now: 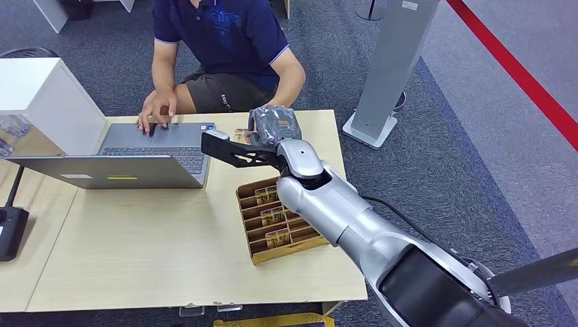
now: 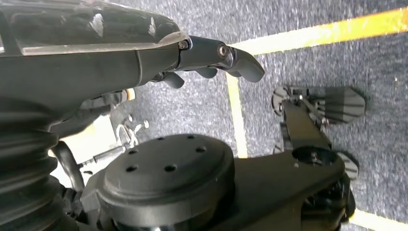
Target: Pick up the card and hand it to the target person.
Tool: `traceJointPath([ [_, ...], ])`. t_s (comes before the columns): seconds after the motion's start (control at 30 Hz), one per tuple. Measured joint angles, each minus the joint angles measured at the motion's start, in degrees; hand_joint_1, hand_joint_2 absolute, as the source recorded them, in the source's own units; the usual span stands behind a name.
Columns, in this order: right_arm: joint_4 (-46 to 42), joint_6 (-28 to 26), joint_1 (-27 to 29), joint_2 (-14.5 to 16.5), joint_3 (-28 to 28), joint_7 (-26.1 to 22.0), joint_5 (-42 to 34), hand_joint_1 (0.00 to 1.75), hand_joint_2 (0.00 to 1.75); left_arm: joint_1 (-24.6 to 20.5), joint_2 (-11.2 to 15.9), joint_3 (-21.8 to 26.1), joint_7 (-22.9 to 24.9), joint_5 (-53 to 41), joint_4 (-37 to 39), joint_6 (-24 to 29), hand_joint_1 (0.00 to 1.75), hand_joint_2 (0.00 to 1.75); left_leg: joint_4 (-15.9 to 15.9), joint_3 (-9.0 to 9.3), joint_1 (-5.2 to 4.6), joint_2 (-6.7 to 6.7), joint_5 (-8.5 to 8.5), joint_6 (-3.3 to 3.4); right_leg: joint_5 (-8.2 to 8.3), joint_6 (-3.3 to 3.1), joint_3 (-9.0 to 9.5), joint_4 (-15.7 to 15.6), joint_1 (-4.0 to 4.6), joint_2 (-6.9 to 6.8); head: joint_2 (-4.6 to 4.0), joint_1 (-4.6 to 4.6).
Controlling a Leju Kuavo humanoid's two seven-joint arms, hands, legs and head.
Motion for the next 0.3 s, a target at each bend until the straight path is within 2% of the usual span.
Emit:
traceJointPath([
  [0.3,4.21,-0.18,-1.09,0.92,0.57,-0.19,-0.07,0.00,1.75,0.01,-0.03,0.00,-1.46,0.17,0.07,-0.30,0.00,0.00,0.00,0.00,0.00,0.01,0.00,0.00,0.00,0.00,0.00,0.00,0.00,0.01,0.00,-0.05],
])
